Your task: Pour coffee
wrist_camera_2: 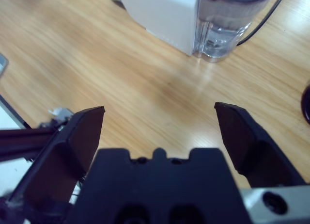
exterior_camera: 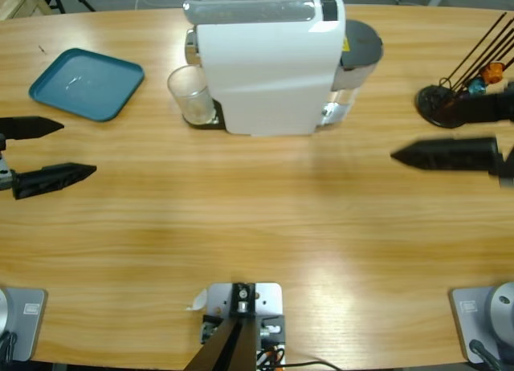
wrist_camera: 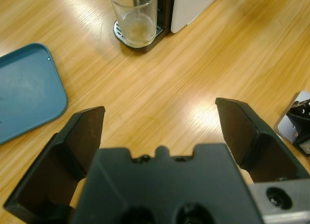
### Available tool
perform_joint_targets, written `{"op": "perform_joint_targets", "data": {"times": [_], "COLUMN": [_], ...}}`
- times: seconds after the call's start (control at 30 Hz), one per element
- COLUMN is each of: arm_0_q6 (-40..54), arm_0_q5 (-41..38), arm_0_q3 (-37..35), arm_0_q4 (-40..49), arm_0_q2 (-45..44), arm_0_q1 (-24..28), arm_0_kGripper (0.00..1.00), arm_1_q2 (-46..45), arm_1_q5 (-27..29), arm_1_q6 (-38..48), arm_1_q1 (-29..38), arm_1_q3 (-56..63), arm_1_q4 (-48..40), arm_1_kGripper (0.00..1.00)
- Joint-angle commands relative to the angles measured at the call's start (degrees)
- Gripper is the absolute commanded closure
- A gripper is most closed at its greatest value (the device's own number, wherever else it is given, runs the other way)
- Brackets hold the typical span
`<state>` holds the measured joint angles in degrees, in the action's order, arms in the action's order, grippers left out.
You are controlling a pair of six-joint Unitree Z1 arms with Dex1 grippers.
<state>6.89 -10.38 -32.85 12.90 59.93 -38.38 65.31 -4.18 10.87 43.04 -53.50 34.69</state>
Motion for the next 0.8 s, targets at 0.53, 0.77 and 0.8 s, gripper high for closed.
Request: {"op": "perform_joint_targets", "data": {"times": [0.53,0.77,0.8], "arm_0_q6": [-1.53,-1.53,-1.58], "arm_0_q5": [-0.78,-0.87,-0.94], "arm_0_q3": [0.12,0.15,0.1], "arm_0_q4": [2.48,2.48,2.48], "arm_0_q2": [-1.92,-2.27,-2.48], "arm_0_q1": [-0.73,-0.73,-0.73], "arm_0_kGripper": [0.0,0.0,0.0], "arm_1_q2": [-7.2,-7.1,-6.96], "arm_1_q5": [-7.66,-7.72,-7.68], "arm_1_q6": [-8.76,-8.76,-8.76], "arm_1_q1": [-9.13,-9.2,-9.27], "arm_1_q3": [10.34,10.43,10.43], "arm_1_q4": [-7.64,-7.54,-7.54], "arm_1_kGripper": [0.0,0.0,0.0]}}
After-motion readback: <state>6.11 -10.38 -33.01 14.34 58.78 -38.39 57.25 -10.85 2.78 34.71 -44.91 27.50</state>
